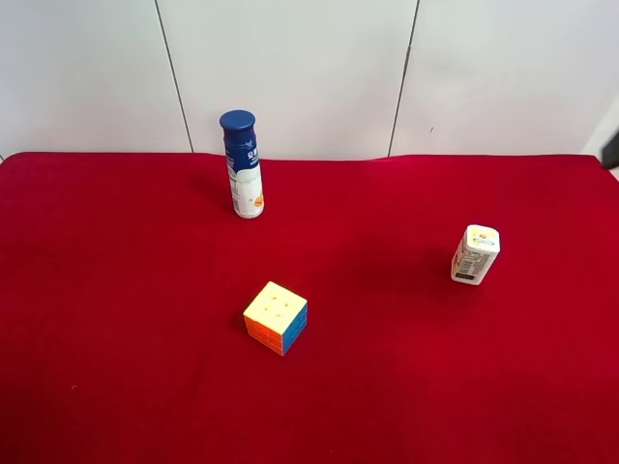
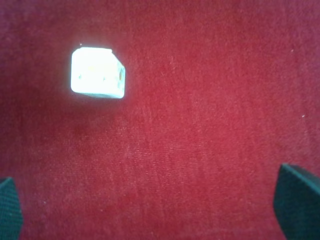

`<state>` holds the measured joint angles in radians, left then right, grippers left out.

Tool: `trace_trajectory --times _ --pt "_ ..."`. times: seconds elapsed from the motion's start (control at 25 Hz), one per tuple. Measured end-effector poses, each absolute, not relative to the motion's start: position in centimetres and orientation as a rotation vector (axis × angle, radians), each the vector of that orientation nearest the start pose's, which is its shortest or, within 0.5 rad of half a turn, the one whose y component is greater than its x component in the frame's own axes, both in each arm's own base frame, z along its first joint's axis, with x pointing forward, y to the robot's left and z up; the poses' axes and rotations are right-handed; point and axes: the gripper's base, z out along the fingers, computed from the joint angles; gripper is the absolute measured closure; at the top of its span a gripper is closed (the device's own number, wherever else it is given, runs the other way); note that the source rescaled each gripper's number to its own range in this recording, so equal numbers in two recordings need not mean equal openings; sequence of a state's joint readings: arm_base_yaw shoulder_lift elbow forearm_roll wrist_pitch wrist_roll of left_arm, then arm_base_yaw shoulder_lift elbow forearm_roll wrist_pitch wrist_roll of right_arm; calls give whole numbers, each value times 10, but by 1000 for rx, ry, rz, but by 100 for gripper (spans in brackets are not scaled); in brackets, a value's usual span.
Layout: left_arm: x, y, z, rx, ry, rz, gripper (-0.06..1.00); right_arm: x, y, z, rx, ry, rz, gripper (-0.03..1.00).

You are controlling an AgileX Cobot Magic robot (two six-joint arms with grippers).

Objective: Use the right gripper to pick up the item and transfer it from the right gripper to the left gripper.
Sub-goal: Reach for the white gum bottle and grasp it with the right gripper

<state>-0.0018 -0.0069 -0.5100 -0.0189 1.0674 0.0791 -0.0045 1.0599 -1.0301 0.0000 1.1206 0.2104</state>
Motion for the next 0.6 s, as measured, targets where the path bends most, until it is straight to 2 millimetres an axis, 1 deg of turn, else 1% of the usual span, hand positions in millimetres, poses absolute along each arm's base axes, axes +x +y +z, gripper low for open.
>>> trace_trajectory --times 0.04,0.16,0.28,0.36,0.48,0.6 --pt "-7 -1 279 83 2032 26 -6 199 -1 344 295 2638 64 -3" --pt "-7 -1 279 83 2032 26 -6 233 -1 332 326 2713 65 -3" --pt "-7 -1 279 83 2032 26 -6 265 -1 313 342 2793 55 -3" --pt "-7 -1 279 83 2032 26 -6 281 -1 299 350 2842 56 -3" --pt "-7 -1 279 83 2032 26 -6 299 4 273 345 2927 51 -3" --pt "-7 -1 279 83 2032 26 -6 312 14 251 328 2973 55 -3"
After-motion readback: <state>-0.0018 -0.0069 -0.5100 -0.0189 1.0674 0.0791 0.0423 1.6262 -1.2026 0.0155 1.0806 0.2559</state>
